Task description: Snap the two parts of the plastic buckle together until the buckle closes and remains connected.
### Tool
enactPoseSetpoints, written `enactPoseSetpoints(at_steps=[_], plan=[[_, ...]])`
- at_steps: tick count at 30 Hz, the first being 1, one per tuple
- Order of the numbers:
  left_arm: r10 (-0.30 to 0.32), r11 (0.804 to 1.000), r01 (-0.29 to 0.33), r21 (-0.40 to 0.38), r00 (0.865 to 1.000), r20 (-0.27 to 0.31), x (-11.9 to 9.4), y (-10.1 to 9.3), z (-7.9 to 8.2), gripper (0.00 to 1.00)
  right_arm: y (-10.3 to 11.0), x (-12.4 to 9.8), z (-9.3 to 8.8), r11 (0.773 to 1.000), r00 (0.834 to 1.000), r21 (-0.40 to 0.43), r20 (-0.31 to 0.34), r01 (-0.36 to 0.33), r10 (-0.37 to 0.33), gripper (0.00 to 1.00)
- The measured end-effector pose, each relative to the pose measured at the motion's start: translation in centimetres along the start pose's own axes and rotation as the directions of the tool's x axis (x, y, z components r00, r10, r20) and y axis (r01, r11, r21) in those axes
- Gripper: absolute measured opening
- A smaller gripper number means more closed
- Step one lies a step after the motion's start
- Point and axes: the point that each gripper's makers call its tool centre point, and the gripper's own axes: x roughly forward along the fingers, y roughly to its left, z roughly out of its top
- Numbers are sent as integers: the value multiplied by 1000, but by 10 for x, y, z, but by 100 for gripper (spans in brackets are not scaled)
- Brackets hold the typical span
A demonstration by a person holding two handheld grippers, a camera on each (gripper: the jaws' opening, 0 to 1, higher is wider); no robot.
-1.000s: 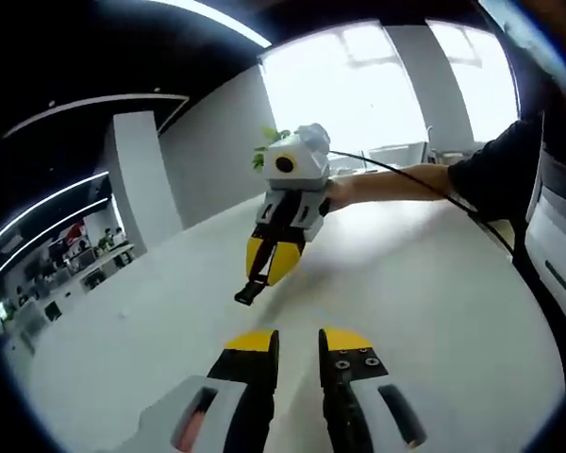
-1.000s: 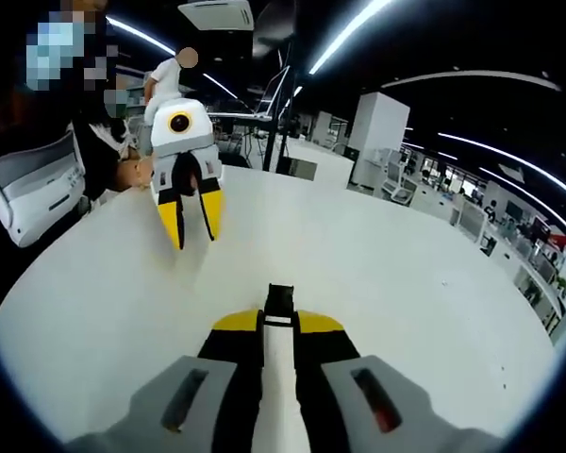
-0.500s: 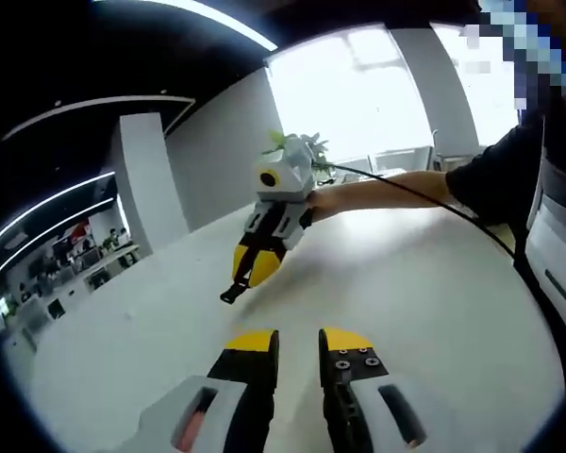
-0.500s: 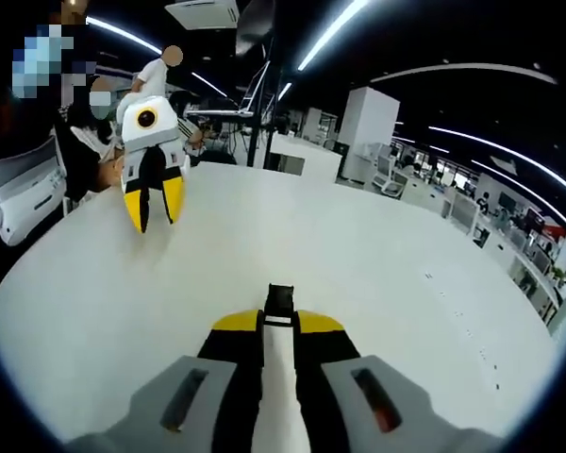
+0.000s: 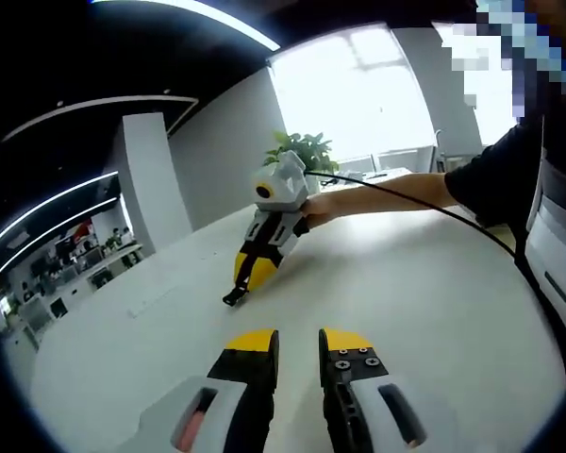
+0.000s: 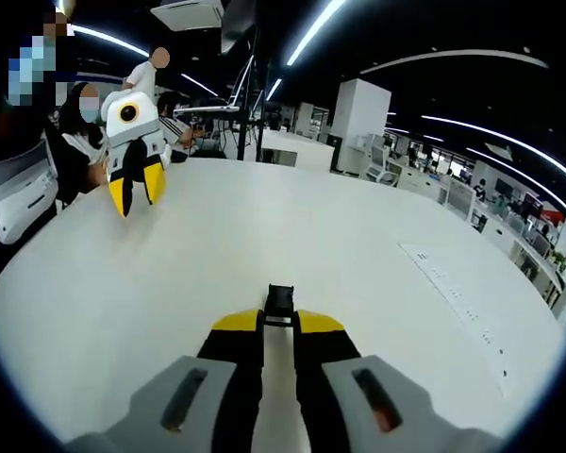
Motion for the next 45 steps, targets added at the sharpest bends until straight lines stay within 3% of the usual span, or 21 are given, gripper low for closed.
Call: enactPoseSetpoints(at_steps=[45], plan=[[1, 1000, -1, 7, 1000, 1, 3, -2, -1, 16, -15, -3, -15, 998, 998, 26, -27, 52, -51, 12]])
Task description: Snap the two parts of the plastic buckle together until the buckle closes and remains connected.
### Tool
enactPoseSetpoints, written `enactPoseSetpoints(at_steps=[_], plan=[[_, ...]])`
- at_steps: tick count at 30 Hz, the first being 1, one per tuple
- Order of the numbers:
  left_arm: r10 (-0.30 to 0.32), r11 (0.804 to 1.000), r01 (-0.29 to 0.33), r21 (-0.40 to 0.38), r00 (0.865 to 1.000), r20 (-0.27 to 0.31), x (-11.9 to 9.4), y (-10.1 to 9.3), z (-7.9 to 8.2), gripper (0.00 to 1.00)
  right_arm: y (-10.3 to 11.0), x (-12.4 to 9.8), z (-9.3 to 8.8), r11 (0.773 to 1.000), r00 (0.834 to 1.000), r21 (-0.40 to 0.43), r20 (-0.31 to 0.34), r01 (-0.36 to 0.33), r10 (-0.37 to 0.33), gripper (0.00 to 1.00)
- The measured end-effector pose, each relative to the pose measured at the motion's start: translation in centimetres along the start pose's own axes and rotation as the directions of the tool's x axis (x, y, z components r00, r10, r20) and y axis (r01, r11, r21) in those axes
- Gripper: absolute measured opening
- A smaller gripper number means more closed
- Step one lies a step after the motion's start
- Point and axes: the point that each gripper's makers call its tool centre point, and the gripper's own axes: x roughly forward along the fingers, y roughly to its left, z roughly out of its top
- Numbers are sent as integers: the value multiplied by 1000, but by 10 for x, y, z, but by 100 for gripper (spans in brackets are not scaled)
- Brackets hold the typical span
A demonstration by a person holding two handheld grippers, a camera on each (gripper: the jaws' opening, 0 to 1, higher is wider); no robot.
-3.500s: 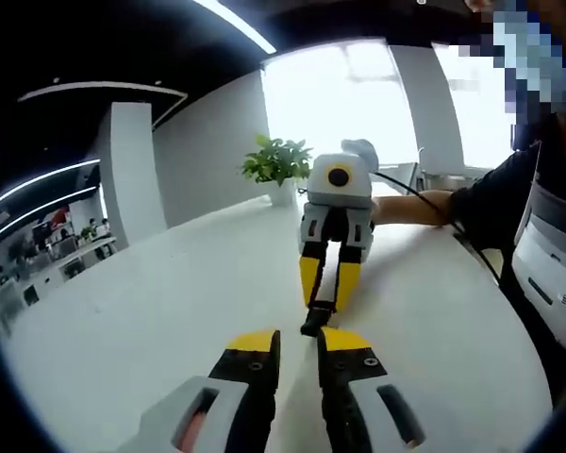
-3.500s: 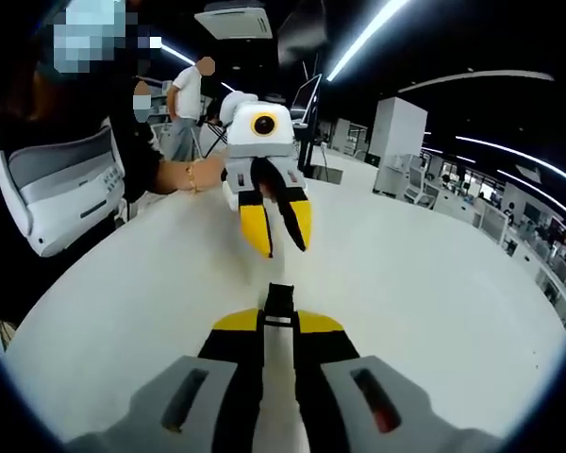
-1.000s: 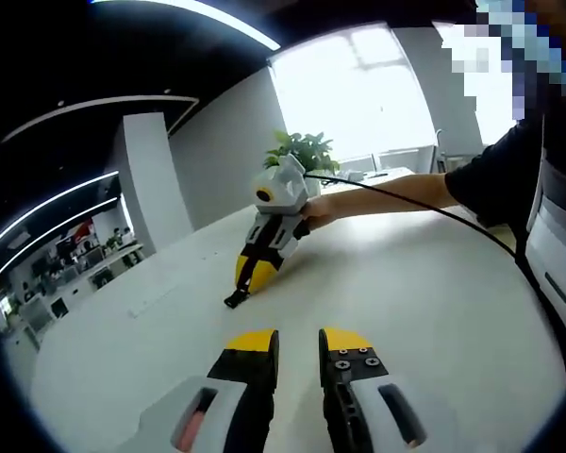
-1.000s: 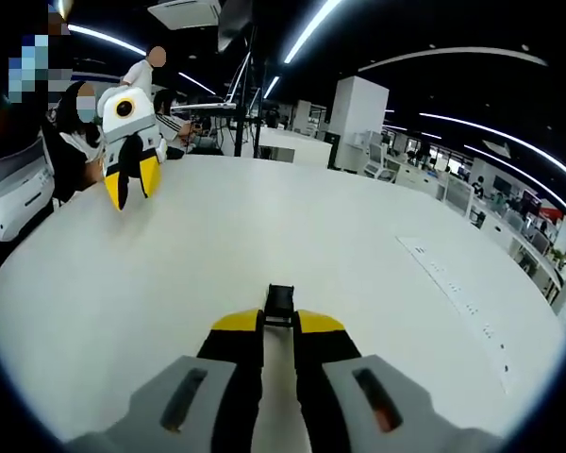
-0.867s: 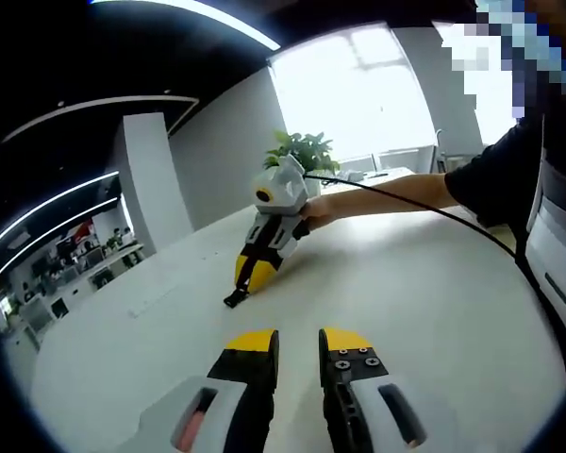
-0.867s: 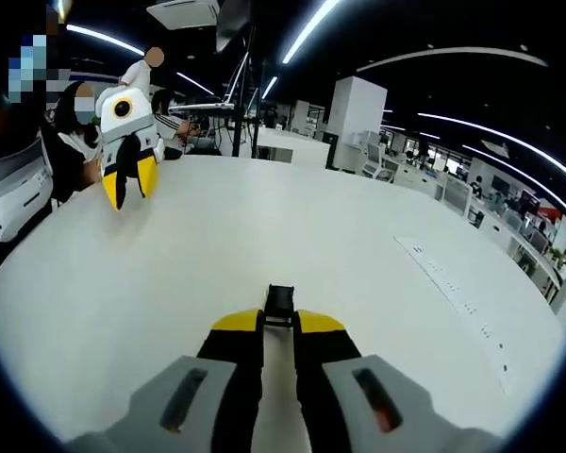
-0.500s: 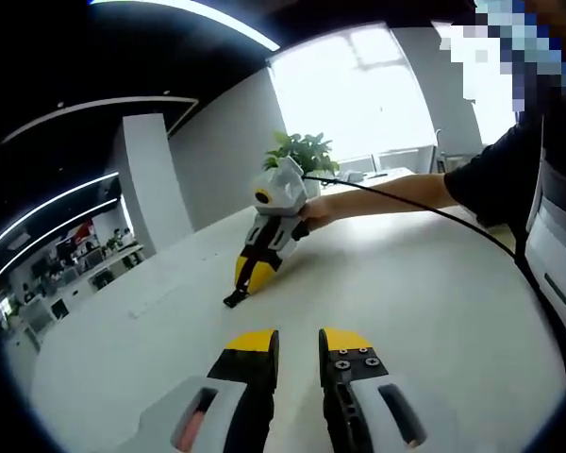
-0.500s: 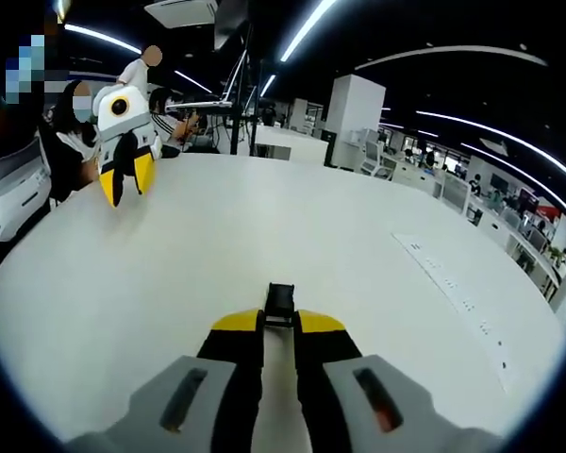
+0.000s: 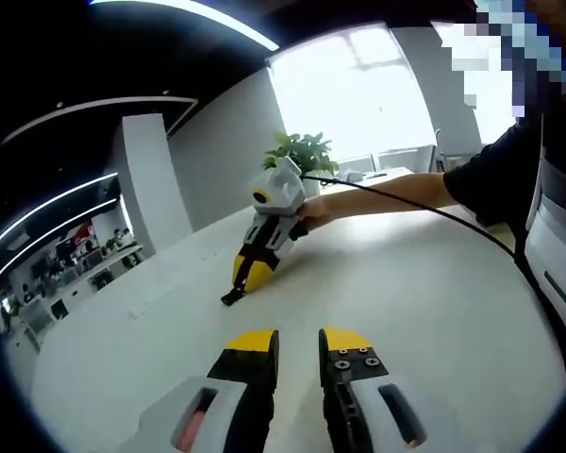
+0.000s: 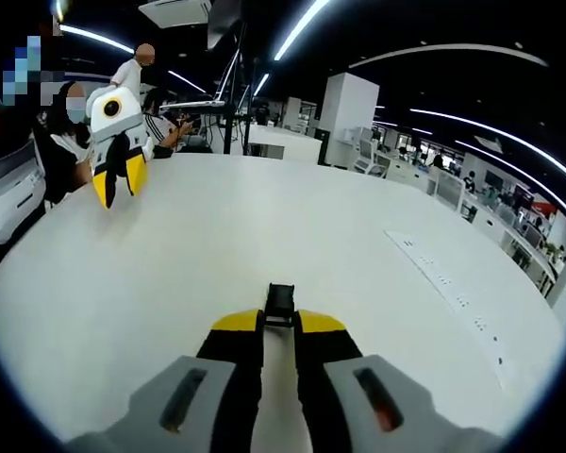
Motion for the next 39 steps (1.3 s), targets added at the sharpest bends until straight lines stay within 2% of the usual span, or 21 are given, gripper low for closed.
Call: enactPoseSetpoints(at_steps=[22, 39], plan=[[1, 1000, -1, 2, 1000, -1, -1, 0, -1, 16, -7, -2, -6, 999, 999, 12, -9, 34, -34, 13], [8, 1000, -8, 3, 1000, -4, -1, 2, -1, 16, -6, -10, -2, 998, 999, 18, 1, 53, -53, 14]])
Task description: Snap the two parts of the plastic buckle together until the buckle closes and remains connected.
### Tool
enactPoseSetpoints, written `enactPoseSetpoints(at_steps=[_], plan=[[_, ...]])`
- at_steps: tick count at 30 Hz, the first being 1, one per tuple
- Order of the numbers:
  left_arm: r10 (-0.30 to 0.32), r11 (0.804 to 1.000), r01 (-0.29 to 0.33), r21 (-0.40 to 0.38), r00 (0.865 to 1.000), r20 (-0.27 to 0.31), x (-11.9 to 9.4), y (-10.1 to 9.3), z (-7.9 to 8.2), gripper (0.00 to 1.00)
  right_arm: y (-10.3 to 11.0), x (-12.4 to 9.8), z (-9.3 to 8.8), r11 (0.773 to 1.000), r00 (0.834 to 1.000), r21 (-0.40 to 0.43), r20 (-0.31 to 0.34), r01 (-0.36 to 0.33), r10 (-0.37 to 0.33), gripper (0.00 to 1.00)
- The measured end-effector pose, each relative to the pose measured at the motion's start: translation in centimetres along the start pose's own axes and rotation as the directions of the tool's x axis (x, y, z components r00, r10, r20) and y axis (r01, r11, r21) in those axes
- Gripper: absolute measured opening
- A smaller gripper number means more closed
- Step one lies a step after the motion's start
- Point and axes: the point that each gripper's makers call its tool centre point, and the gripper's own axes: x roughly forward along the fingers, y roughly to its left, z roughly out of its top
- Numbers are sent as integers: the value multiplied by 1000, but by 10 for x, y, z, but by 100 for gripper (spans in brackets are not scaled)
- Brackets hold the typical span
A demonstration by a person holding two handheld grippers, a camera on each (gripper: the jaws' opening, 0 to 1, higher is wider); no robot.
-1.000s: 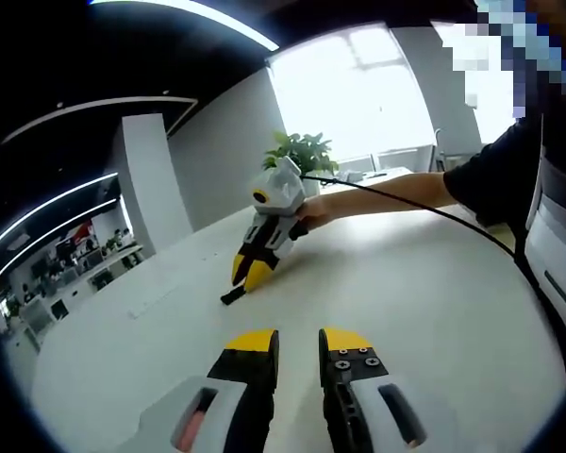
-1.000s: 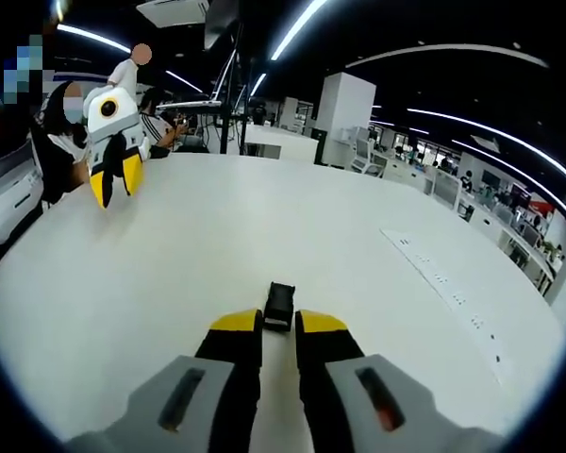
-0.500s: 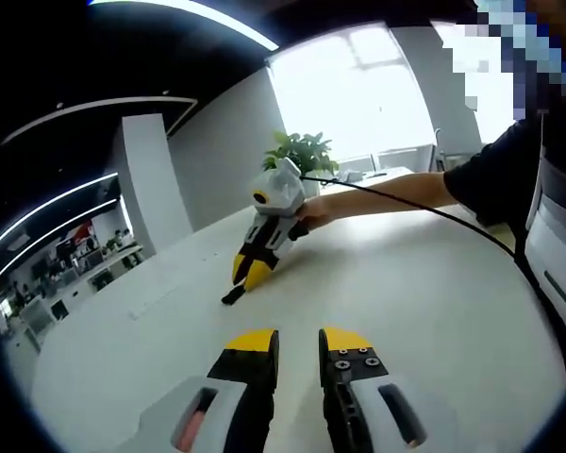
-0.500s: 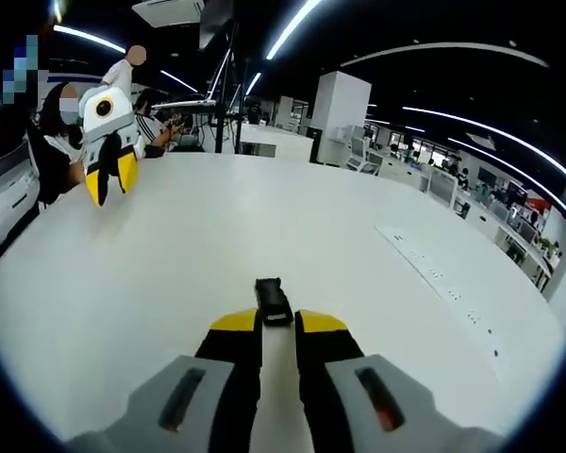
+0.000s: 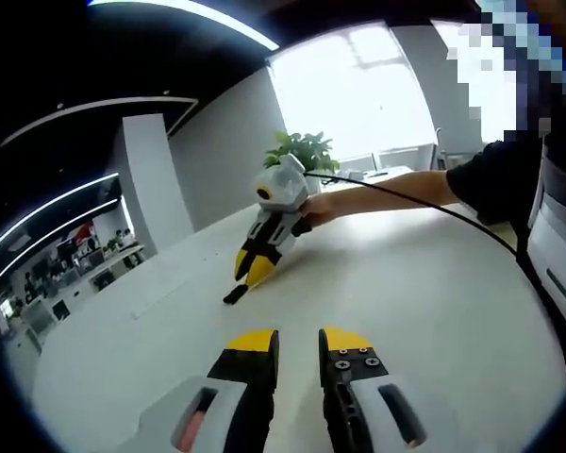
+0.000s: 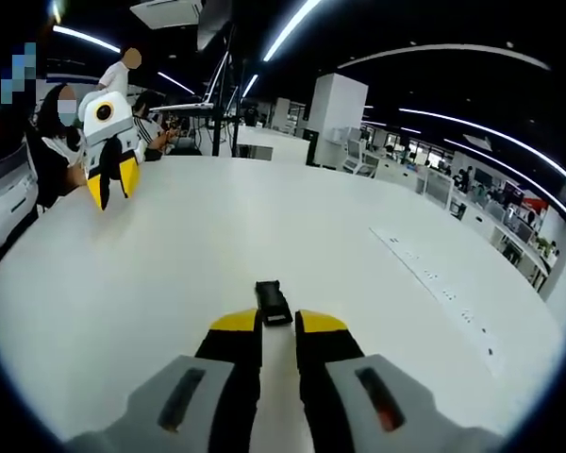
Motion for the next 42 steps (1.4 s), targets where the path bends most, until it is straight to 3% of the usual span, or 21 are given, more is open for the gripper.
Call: enactPoseSetpoints(at_steps=[26, 34, 42], plan=[[68, 997, -70, -33, 997, -39, 0, 15, -8, 19, 24, -26, 9, 991, 991, 32, 27, 129, -130, 19], [102, 993, -105, -47, 993, -61, 1, 19, -11, 19, 40, -35, 9, 986, 986, 40, 20, 163, -163, 19], [96, 995, -98, -34, 993, -67, 3, 14, -12, 19, 59, -40, 14, 984, 984, 33, 20, 175, -176, 20]])
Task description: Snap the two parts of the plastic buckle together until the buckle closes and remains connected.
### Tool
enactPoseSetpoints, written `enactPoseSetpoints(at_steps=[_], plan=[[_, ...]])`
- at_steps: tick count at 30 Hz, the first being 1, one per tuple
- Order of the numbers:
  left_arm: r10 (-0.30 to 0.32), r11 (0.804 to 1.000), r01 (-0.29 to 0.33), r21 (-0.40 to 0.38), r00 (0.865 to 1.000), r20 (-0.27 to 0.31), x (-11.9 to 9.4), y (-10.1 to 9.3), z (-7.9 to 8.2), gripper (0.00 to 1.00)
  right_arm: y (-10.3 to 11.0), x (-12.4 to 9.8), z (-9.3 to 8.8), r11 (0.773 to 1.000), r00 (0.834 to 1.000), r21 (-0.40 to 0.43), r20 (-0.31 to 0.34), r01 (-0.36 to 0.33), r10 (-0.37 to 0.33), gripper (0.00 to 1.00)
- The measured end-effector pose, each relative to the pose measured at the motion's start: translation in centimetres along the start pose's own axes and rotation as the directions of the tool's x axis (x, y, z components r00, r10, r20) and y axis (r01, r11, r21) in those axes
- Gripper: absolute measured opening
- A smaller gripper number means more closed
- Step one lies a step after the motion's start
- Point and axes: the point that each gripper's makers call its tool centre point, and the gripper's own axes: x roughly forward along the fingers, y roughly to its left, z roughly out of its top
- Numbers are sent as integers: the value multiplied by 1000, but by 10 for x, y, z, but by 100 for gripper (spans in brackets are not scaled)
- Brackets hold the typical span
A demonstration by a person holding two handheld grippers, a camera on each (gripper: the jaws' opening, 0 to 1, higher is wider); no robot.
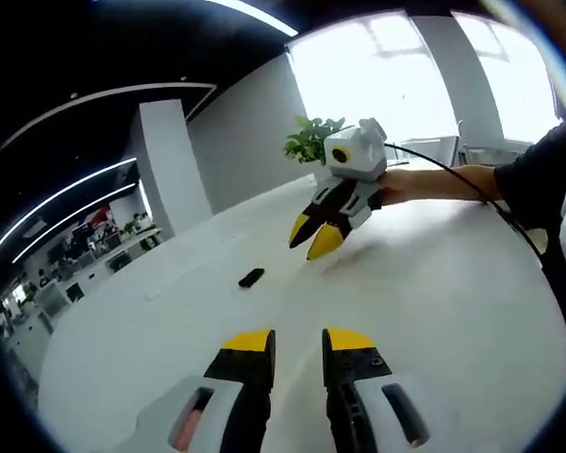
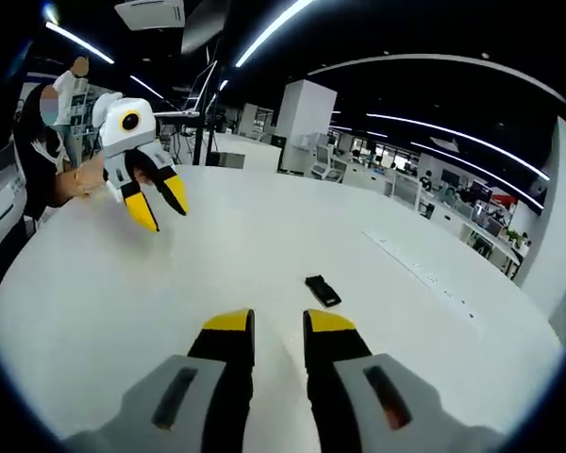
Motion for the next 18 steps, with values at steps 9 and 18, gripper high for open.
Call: enactPoseSetpoints(at_steps=[9, 18], plan=[[33, 999, -32, 30, 999, -25, -5, -7, -5, 22, 9, -9, 0, 999, 999, 23, -7, 31, -31, 22], [92, 986, -95, -137, 995, -25, -18, -3, -10, 22, 16, -22, 2, 991, 995, 88, -22, 98, -97, 22]])
